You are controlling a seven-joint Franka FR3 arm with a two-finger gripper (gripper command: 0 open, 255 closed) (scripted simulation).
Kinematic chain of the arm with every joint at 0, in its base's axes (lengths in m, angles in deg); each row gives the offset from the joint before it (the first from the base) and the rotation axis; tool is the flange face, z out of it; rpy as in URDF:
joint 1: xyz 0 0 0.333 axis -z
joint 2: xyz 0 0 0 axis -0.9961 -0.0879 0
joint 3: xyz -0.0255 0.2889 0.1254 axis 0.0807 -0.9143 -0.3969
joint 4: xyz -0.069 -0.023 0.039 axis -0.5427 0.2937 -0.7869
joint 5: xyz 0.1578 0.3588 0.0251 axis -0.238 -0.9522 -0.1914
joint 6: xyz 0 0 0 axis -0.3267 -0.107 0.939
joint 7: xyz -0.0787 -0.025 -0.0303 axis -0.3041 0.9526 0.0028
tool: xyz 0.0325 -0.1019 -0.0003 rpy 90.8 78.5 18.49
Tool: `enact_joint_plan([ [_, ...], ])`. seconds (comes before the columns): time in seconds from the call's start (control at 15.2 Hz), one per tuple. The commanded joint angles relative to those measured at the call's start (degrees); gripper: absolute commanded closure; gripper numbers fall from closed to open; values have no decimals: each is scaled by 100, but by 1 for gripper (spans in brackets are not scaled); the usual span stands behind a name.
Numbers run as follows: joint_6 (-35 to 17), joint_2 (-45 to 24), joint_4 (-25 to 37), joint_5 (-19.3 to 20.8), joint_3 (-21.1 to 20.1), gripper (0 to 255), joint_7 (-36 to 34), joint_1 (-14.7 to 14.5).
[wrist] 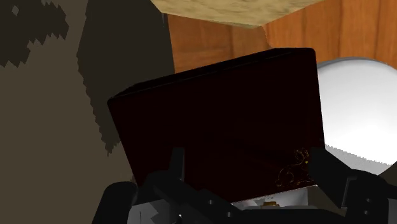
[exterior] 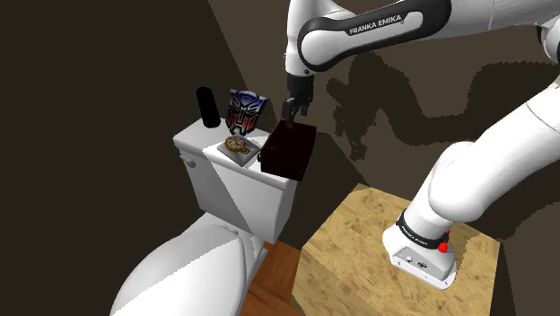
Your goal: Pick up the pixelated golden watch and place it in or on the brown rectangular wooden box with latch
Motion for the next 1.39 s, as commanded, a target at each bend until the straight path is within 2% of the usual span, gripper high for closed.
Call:
enact_joint_plan([
  [0.0,-231,-435,220,12,-92,0,-110,-42],
  [0.46,-703,-1915,1252,189,-315,0,-455,-194],
  [0.86,-840,-3217,2428,430,-411,0,-733,-395],
  [1.32,-1237,-3521,2332,500,-393,0,-785,-424],
])
